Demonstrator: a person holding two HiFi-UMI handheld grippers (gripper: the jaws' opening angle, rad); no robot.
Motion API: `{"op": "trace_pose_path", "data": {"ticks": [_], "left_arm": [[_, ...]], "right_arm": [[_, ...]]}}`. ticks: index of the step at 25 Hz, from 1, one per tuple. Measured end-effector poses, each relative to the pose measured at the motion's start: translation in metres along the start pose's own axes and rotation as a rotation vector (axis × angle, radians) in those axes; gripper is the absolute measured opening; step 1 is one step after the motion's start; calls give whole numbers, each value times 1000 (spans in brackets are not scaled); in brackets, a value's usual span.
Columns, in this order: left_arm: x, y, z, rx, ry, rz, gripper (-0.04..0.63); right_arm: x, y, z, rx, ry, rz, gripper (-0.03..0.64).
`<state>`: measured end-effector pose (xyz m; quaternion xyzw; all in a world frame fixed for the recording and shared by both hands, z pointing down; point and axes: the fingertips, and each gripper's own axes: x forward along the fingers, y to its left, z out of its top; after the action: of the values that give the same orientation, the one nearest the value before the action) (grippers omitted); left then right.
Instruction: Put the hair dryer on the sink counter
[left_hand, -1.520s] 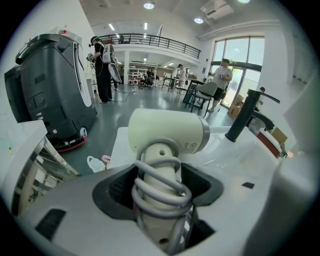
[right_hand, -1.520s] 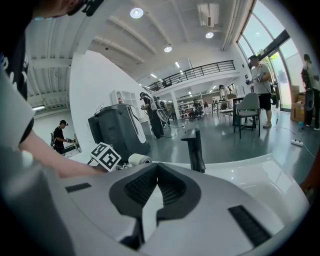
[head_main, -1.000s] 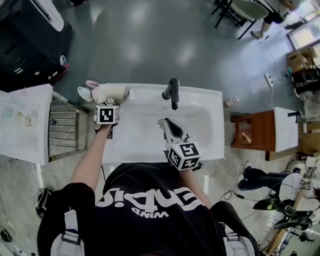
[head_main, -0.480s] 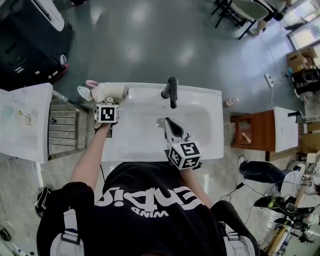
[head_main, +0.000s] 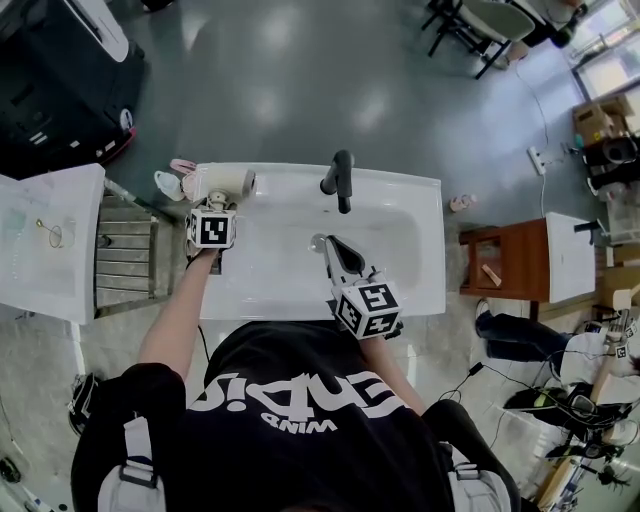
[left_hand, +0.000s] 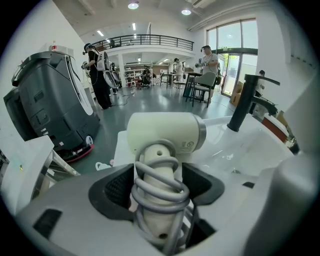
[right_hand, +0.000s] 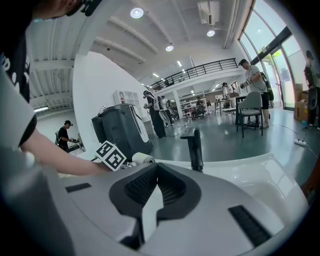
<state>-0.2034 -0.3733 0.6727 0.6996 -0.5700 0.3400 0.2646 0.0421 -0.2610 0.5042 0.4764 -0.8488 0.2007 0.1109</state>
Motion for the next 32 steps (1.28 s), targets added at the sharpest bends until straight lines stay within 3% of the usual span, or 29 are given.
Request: {"op": "trace_pose_path", "data": {"ticks": [8,24,28,32], "left_arm": [[-11,-11,-4,-10,-10,-59,386],[-78,-21,36,-44,-210,-88,390],[-95,-31,39,-23,-232,-101,352],[-110,-38,34,-35,-223,-103,224]], "right_arm": [[0,4,0,-9,2,10,18],[-5,3,4,-18,-18,7,18],[-6,1,6,-16,-25,7,18],[-7,-1,7,-15,-33,6,18]]}}
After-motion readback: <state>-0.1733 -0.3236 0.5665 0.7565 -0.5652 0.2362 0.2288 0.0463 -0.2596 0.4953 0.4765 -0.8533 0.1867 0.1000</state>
